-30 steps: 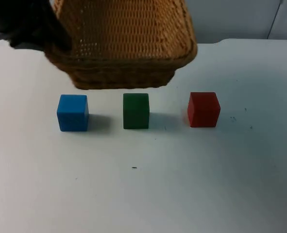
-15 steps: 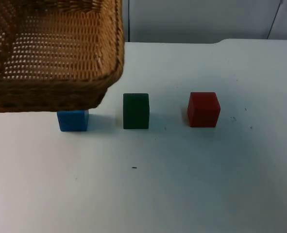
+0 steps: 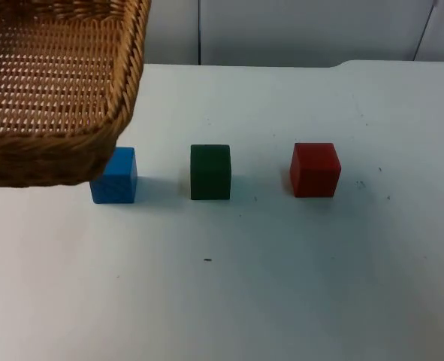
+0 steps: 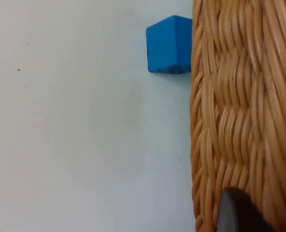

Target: Pick up the basket with the left hand and place the blue cube into the basket with the right hand.

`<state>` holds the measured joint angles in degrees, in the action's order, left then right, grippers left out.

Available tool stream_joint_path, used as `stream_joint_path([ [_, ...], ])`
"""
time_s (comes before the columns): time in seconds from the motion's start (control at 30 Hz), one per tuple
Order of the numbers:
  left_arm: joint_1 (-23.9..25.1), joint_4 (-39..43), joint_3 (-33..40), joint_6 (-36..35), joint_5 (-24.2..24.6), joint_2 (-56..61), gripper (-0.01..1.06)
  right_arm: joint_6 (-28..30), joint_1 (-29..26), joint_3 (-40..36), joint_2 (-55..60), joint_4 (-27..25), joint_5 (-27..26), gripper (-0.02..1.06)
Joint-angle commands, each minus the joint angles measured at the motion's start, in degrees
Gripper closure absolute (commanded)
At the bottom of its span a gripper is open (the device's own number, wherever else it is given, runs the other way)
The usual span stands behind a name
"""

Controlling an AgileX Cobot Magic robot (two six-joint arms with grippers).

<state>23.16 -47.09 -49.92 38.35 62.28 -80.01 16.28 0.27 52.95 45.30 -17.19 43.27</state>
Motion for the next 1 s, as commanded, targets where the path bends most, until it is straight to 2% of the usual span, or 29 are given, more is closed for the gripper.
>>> stream_joint_path([
  [0.0,1.6,-2.29,0.0,0.84,1.12,0.64,1.05,2.89,-0.32,0.38,0.7,-2.13,-0.31,0.0],
  [0.07,3.5,-2.15,0.0,2.01,1.61,0.64,1.05,9.32,-0.32,0.38,2.19,-8.11,-0.19,0.0],
  [0.1,3.5,-2.15,0.0,2.01,1.61,0.64,1.05,9.32,-0.32,0.38,2.19,-8.11,-0.19,0.0],
  [0.2,4.81,0.66,0.0,2.43,2.11,0.64,1.05,18.56,-0.09,0.73,4.88,-17.38,0.05,0.0],
  [0.23,4.81,0.66,0.0,2.43,2.11,0.64,1.05,18.56,-0.09,0.73,4.88,-17.38,0.05,0.0],
  [0.27,5.39,1.36,0.0,2.43,2.11,0.64,1.05,23.01,0.65,0.97,6.46,-20.53,-0.18,0.0],
  [0.33,6.49,1.61,0.0,5.32,3.74,0.52,1.05,26.71,2.74,2.29,8.83,-22.86,-0.33,0.0],
  [0.37,6.49,1.61,0.0,5.32,3.74,0.52,1.05,26.71,2.74,2.29,8.83,-22.86,-0.33,0.0],
  [0.57,9.04,1.61,0.0,6.95,4.47,-0.76,1.05,29.12,12.69,7.41,16.78,-23.04,-0.5,0.0],
  [0.7,9.28,3.51,0.0,7.06,2.85,-0.76,1.05,29.12,22.93,11.28,24.39,-19.17,-3.26,0.0],
  [0.73,9.28,3.51,0.0,7.06,2.85,-0.76,1.05,29.12,22.93,11.28,24.39,-19.17,-3.26,0.0],
  [0.77,9.28,4.02,0.0,7.52,2.27,-0.76,1.05,29.12,25.13,12.36,26.55,-17.98,-3.96,0.0],
  [0.83,9.28,4.45,0.0,7.79,1.31,-0.76,1.05,28.85,30.86,15.1,31.78,-15.86,-5.44,0.0],
  [0.97,9.28,4.87,0.0,8.05,1.1,-0.76,1.05,28.7,34.93,18.86,37.87,-12.44,-6.04,0.0],
])
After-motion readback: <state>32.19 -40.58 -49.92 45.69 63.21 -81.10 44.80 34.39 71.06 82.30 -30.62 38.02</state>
